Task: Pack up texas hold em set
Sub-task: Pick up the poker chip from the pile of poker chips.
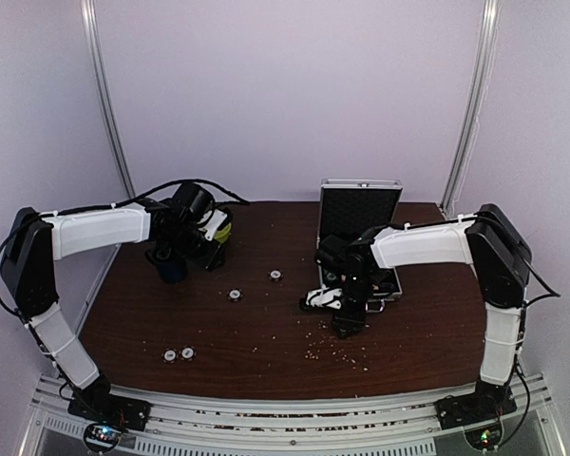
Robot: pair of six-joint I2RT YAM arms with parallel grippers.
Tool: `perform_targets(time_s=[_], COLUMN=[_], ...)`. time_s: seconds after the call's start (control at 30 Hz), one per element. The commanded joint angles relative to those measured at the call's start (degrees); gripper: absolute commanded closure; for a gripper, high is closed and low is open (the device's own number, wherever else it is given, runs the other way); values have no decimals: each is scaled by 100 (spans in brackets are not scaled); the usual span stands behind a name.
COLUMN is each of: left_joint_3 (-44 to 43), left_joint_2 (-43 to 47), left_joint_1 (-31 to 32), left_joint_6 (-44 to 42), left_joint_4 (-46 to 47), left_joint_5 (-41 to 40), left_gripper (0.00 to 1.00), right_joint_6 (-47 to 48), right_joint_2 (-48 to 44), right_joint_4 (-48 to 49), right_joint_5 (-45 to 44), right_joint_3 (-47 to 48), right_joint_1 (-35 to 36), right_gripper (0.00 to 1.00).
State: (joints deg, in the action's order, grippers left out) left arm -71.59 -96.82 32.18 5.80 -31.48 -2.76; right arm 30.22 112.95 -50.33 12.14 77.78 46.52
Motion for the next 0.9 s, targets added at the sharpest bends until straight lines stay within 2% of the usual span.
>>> perform_targets(time_s=[0.0,0.37,0.57,0.7,0.87], left_joint_3=[-136,-144,-144,-153,-153], left_joint_2=[-48,-40,-57,-70,-79], left_joint_1=[-57,-62,-56,-58,-58], left_joint_6=[-89,-96,-96,-96,-93], left_joint_4=[8,-7,-2,-5,-7], left_joint_5=[57,48,47,39,31], left_gripper=[56,56,56,56,56], right_joint_6=[-17,28,-130,-203,-192], right_joint_2=[231,591,387,24,-394], right_joint_4=[-151,-516,-169,118,80], right_joint_5=[-116,-18,-91,-306,-134], right_joint_3=[-5,157,-37,-258,-357], right_joint_1=[17,17,40,57,35], right_gripper=[45,64,73,75,75])
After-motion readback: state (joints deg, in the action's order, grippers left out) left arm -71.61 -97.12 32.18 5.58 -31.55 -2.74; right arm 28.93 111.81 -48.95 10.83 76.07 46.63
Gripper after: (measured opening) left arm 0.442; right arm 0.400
